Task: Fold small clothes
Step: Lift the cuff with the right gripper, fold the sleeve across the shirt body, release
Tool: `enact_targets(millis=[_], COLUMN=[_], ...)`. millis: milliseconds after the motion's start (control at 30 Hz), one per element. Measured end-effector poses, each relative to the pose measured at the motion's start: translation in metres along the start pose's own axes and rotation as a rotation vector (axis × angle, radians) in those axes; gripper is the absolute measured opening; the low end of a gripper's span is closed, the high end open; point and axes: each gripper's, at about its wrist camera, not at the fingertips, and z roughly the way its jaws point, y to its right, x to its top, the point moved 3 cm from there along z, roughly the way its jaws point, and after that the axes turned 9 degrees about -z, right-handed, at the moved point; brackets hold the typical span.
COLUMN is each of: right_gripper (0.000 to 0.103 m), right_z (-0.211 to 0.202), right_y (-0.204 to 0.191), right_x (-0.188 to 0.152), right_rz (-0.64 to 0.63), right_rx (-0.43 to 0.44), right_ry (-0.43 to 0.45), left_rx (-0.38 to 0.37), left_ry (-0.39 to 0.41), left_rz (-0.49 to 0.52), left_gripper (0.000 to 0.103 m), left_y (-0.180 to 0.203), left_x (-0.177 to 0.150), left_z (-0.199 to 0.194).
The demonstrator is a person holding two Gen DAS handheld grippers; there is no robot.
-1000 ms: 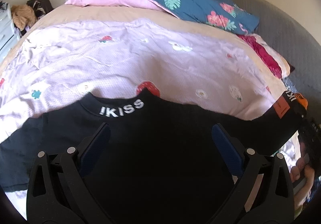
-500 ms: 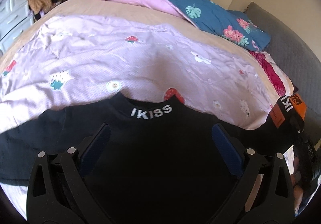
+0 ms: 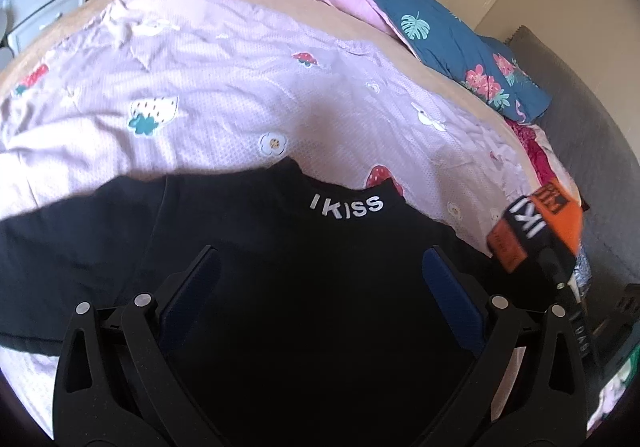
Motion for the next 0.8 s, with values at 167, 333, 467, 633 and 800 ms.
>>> enact_targets(millis=[167, 333, 467, 633, 800], right_gripper=[0.010, 0.011, 0.020, 0.046, 0.047], right_z=[0.021, 0.040, 0.051, 0.046, 0.029], right_y=[-0.021, -0.035, -0.049, -0.053, -0.035], right_x=[-0.014, -0.032, -0.045, -0.047, -0.031], right_rz=[-0.050, -0.065, -0.093, -0.012, -0.005], right_rx=[0.036, 0.097, 0.163, 0.384, 0.341], right_ry=[-0.073, -0.157, -0.246, -0.321, -0.280], left_rx=[-0.045, -0.098, -0.110, -0.121, -0.094], left_ry=[-0.030, -0.059, -0.097, -0.143, -0.197], left_rz=[-0.045, -0.110, -0.134, -0.166, -0.145], left_gripper=[0.095, 0.095, 0.095, 0.094, 0.075], left_y=[-0.012, -0.025, -0.028, -0.032, -0.031], left_x=[-0.005, -0.009, -0.016, -0.027, -0.043], left_z=[0.002, 0.005, 0.013, 0.026, 0.044])
